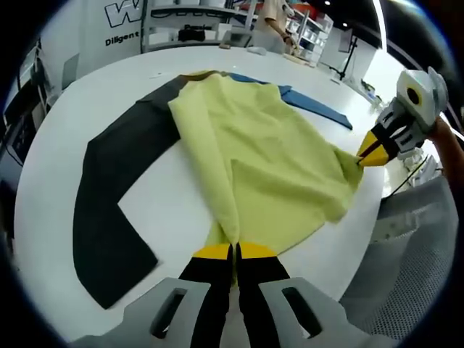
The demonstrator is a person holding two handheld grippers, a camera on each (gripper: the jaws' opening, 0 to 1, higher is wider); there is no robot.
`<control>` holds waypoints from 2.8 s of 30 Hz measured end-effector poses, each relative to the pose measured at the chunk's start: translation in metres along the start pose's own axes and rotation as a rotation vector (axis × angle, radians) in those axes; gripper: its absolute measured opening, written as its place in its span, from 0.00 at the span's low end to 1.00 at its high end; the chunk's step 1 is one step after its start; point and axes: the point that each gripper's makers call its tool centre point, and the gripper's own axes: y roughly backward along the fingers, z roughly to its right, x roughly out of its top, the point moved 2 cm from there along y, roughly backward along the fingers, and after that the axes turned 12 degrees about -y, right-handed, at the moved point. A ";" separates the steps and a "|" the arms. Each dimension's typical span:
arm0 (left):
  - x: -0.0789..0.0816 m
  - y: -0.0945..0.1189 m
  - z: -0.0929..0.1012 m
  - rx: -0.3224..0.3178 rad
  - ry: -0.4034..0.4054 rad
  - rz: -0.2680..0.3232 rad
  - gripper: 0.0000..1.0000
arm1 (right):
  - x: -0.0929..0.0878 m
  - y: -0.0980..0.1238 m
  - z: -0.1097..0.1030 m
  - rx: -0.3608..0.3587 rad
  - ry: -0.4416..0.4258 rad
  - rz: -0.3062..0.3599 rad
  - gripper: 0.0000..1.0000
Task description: Fold the garment on the visible template until the final outline fits inside the template.
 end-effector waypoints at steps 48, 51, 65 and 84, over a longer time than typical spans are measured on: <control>0.000 -0.001 0.000 -0.007 0.015 0.015 0.00 | -0.036 -0.006 0.016 0.120 -0.830 0.077 0.11; 0.000 -0.001 0.000 -0.006 0.015 0.015 0.00 | -0.035 -0.009 0.011 0.136 -0.850 0.073 0.08; 0.000 -0.001 0.000 -0.007 0.013 0.013 0.00 | -0.028 0.032 0.027 -0.057 -0.616 0.074 0.00; 0.005 0.014 0.008 -0.020 0.009 0.033 0.00 | -0.045 0.078 0.052 -0.293 -0.411 -0.056 0.00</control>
